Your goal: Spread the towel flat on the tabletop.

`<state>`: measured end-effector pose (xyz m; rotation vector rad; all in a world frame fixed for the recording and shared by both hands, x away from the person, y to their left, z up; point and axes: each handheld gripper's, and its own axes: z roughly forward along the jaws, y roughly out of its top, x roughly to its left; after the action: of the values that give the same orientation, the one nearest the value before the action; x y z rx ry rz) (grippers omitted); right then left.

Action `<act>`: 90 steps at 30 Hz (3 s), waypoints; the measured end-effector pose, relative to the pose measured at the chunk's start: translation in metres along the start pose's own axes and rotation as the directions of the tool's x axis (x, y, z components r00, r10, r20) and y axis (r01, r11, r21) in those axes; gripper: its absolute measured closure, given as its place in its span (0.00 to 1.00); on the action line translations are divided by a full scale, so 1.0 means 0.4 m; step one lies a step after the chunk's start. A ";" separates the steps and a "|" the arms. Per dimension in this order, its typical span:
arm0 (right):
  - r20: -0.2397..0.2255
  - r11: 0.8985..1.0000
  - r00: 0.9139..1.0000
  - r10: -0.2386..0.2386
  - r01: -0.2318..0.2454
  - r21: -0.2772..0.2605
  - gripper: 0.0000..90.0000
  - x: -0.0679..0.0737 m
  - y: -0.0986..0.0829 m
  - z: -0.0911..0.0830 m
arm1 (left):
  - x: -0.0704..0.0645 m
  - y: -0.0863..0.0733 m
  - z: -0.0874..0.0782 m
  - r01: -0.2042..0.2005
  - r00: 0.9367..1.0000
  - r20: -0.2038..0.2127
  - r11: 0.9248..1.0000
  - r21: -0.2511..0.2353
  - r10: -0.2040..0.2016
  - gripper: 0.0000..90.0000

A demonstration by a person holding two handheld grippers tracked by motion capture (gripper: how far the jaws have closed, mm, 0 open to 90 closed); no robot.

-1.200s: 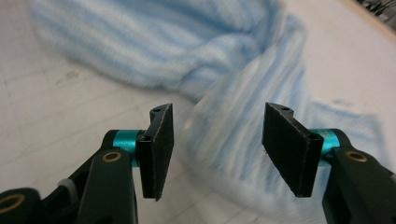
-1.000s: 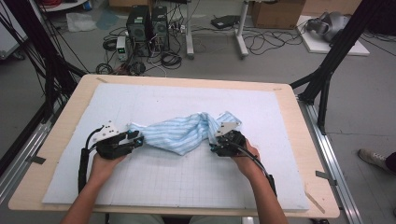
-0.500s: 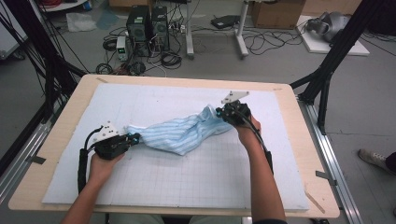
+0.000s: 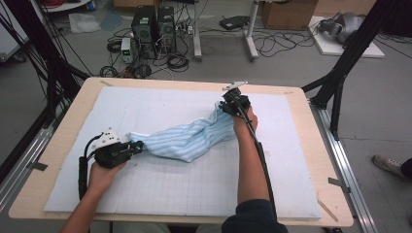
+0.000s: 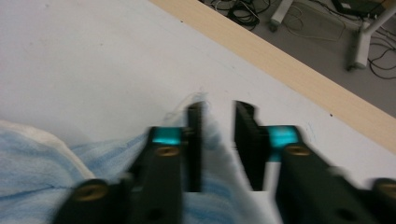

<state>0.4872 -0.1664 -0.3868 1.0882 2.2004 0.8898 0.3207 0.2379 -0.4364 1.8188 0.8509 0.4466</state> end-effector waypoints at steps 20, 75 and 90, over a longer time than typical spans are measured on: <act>-0.101 0.996 0.995 -0.002 -0.008 -0.094 0.50 0.037 -0.230 -0.234 | -0.111 0.104 0.124 -0.141 0.971 0.200 0.989 0.053 0.127 0.45; -0.329 0.996 0.941 -0.084 0.068 -0.061 0.96 0.180 -0.206 -0.134 | -0.022 0.180 0.144 0.005 0.990 0.140 0.999 -0.051 0.002 0.96; -0.264 0.985 0.964 -0.007 -0.039 -0.170 0.96 -0.008 -0.281 -0.314 | -0.115 0.200 0.187 -0.071 0.963 0.257 0.996 -0.059 0.084 0.96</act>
<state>0.3480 -0.2615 -0.3891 0.9509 2.2731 1.2732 0.3656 0.1385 -0.3894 1.8213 0.5846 0.2677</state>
